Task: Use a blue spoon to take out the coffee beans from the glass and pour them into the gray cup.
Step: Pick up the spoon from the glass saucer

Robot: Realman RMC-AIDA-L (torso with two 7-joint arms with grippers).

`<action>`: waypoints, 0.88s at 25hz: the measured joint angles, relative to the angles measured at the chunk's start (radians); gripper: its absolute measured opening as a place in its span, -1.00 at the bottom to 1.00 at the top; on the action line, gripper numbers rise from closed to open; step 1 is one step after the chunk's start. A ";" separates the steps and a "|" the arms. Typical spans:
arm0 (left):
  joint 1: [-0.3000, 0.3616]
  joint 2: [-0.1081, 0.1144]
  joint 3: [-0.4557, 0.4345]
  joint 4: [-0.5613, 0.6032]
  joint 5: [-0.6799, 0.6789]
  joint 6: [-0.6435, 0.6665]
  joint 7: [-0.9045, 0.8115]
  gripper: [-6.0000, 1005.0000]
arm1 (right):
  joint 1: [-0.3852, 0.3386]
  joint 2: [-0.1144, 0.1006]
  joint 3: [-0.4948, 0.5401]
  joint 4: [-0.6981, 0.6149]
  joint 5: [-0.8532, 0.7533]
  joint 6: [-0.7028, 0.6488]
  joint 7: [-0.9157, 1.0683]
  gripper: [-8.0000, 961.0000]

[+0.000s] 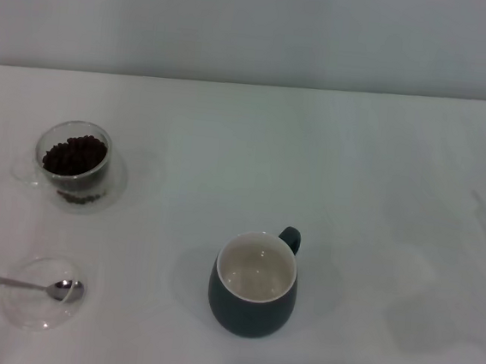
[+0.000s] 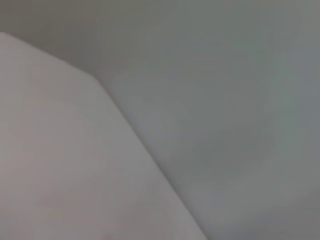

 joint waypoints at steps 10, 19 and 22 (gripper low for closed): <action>-0.041 0.010 0.051 0.044 0.021 -0.059 -0.089 0.74 | 0.004 0.020 0.000 -0.003 0.000 0.005 -0.028 -0.03; -0.062 0.009 0.090 0.088 0.023 -0.109 -0.117 0.73 | 0.011 0.034 0.001 -0.003 0.000 0.039 -0.028 -0.03; -0.070 0.009 0.105 0.088 0.025 -0.113 -0.114 0.69 | 0.012 0.038 0.001 -0.003 0.000 0.040 -0.028 -0.03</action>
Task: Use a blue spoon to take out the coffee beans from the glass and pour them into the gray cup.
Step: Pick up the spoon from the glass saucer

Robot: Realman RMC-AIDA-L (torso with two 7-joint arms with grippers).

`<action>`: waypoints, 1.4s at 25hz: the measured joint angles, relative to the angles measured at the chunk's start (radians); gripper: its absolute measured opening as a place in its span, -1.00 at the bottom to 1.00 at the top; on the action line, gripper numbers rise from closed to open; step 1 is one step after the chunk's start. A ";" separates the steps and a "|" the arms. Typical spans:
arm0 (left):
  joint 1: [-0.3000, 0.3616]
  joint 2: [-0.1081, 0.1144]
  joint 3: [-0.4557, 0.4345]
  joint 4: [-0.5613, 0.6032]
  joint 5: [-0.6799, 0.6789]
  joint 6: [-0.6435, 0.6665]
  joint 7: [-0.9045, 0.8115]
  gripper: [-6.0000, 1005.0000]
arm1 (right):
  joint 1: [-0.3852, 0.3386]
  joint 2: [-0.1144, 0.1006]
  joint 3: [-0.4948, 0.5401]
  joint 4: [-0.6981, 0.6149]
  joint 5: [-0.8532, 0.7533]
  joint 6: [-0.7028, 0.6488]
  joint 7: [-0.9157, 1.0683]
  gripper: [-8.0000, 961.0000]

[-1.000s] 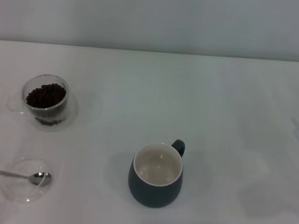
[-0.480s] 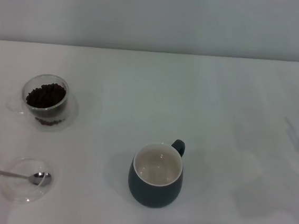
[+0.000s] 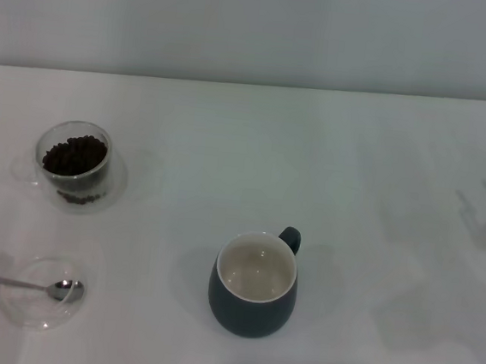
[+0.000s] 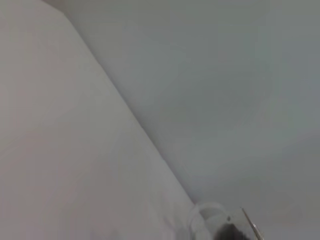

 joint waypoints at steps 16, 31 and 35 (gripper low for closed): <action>-0.009 -0.004 0.013 -0.004 0.022 -0.002 0.008 0.00 | 0.000 0.007 0.000 0.000 0.000 0.017 -0.001 -0.03; -0.012 -0.006 0.011 -0.007 0.031 -0.032 -0.017 -0.41 | 0.000 0.006 0.000 0.000 0.000 0.026 -0.008 -0.03; -0.012 -0.006 0.008 -0.007 0.029 -0.050 -0.037 -0.52 | 0.000 0.006 0.000 0.000 0.000 0.026 -0.015 -0.03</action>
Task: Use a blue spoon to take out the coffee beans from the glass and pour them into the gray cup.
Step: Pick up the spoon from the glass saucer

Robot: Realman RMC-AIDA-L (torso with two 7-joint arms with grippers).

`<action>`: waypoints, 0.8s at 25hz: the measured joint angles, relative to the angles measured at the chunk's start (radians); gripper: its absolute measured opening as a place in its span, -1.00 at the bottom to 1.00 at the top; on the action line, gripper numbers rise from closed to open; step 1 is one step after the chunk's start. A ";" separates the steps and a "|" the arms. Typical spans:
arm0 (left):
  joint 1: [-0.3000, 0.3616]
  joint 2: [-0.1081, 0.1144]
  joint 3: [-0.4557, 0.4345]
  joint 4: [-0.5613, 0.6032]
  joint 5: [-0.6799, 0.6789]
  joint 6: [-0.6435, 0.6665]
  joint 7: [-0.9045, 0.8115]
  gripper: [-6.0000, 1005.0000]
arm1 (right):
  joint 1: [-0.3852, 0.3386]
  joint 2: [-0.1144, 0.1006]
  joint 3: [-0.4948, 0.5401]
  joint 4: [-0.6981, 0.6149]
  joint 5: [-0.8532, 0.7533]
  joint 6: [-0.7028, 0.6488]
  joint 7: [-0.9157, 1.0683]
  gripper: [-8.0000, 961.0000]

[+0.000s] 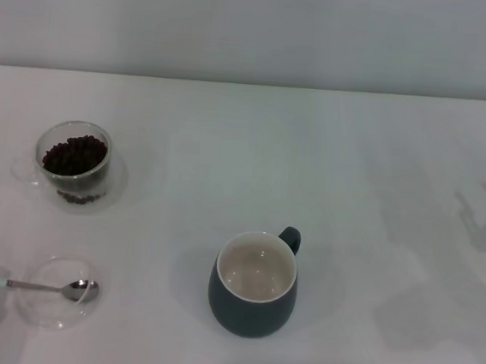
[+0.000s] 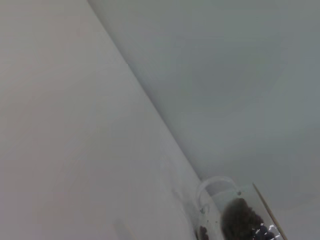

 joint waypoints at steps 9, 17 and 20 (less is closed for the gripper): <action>-0.001 -0.001 0.003 0.006 0.003 0.006 -0.002 -0.65 | 0.000 0.002 0.000 0.000 0.000 0.010 -0.009 -0.03; 0.005 -0.002 0.000 0.002 0.005 0.072 0.038 -0.70 | 0.000 0.003 0.000 0.000 0.000 0.012 -0.010 -0.03; 0.010 0.000 0.000 0.001 0.005 0.103 0.043 -0.72 | 0.001 0.002 0.000 0.000 0.000 0.012 -0.010 -0.03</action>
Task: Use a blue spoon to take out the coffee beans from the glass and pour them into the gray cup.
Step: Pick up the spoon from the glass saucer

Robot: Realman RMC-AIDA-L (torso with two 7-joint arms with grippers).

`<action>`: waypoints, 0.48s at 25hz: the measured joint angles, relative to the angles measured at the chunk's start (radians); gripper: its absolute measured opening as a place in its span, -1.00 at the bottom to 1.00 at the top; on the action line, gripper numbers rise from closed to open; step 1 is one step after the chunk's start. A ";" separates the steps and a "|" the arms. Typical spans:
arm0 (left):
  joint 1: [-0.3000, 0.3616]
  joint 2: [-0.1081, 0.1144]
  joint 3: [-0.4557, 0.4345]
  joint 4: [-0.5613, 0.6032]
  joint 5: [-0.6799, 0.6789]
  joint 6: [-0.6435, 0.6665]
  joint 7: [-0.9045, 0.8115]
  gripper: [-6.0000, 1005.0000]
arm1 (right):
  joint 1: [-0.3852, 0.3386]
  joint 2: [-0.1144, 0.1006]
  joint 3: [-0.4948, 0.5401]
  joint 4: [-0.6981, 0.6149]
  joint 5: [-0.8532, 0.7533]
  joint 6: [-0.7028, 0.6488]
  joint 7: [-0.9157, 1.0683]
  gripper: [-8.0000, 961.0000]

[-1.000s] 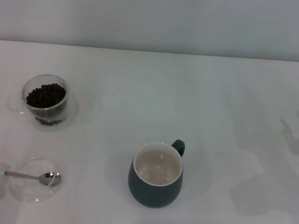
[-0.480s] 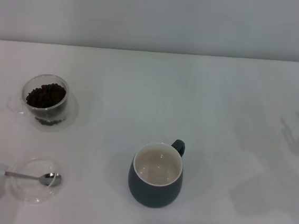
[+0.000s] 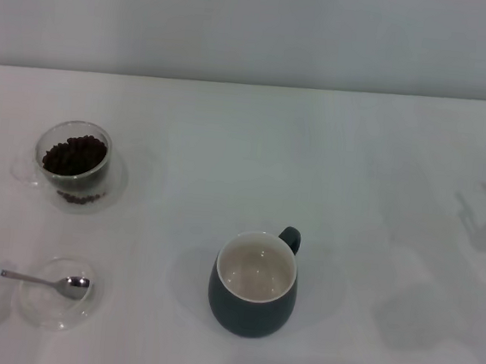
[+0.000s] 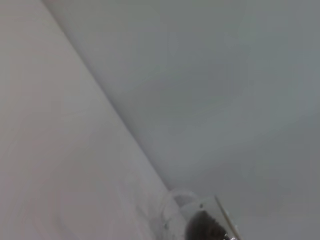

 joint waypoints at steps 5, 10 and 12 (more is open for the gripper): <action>0.018 0.004 0.003 0.005 -0.003 0.038 0.000 -0.73 | 0.006 -0.001 0.000 0.001 0.000 0.000 0.000 -0.03; 0.024 0.008 0.003 0.006 0.001 0.079 -0.007 -0.73 | 0.009 -0.001 0.000 0.003 0.000 0.000 -0.004 -0.03; 0.028 0.010 0.004 0.009 0.000 0.105 -0.008 -0.73 | 0.010 0.000 0.000 0.003 0.000 0.002 -0.014 -0.03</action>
